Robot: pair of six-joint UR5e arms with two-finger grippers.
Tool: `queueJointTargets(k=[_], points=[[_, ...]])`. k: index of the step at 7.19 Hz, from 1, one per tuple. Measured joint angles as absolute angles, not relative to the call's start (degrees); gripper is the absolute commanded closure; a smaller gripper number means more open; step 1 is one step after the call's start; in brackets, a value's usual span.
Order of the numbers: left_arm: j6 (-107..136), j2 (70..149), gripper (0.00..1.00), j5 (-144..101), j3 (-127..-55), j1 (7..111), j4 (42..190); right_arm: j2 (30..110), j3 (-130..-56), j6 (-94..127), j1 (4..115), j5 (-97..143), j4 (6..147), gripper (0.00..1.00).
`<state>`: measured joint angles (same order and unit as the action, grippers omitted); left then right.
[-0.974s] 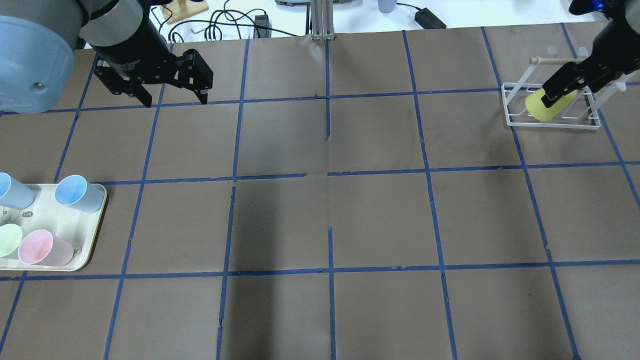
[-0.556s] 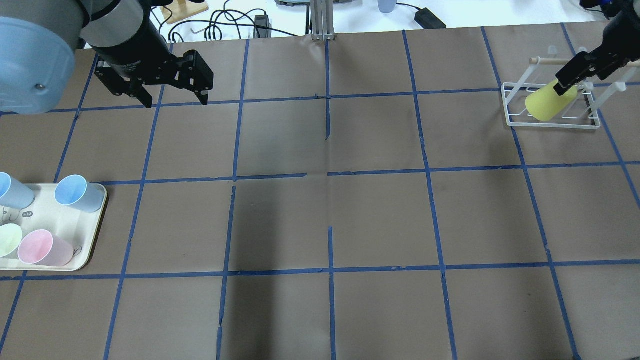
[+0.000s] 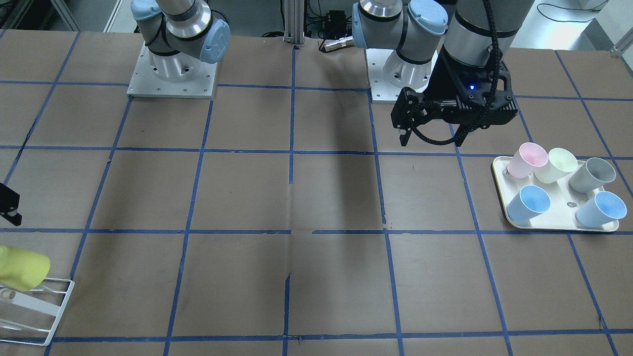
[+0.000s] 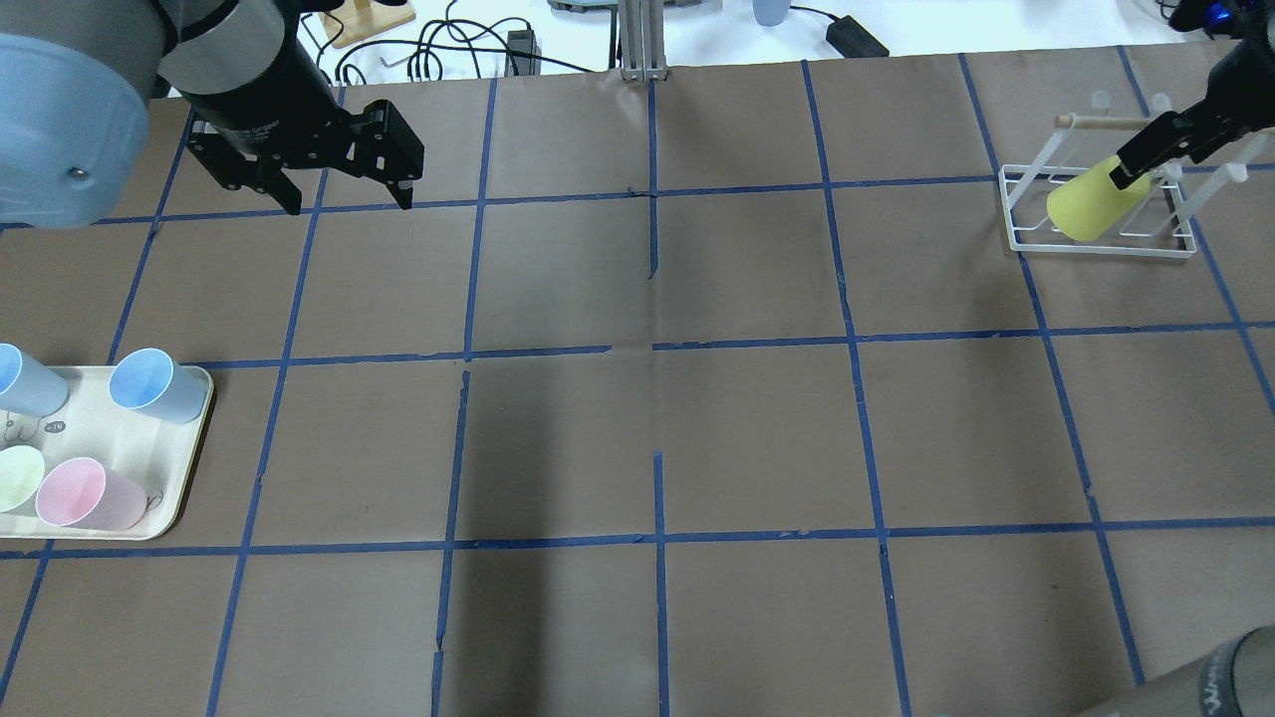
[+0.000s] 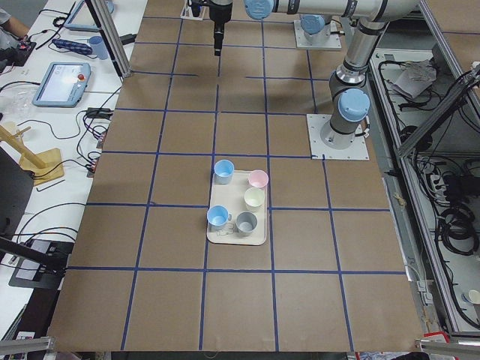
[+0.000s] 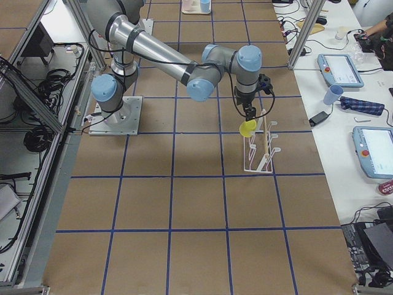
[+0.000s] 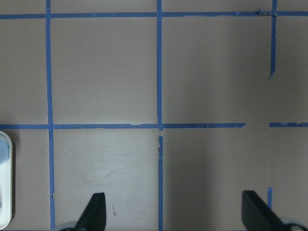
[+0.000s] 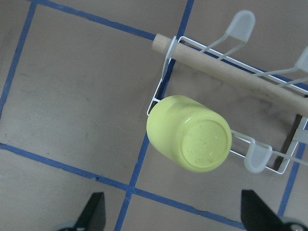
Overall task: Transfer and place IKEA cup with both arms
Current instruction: 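Close the right gripper on the yellow cup's base in the rack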
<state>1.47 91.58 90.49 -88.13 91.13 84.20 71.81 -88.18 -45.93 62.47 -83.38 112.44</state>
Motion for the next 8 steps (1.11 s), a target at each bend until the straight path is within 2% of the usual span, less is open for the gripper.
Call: queueJointTargets(k=[8], points=[[1.42, 91.67, 0.0, 90.39, -88.25, 91.06, 84.2, 66.23, -88.36, -45.83, 63.07, -83.24, 118.87, 0.0]])
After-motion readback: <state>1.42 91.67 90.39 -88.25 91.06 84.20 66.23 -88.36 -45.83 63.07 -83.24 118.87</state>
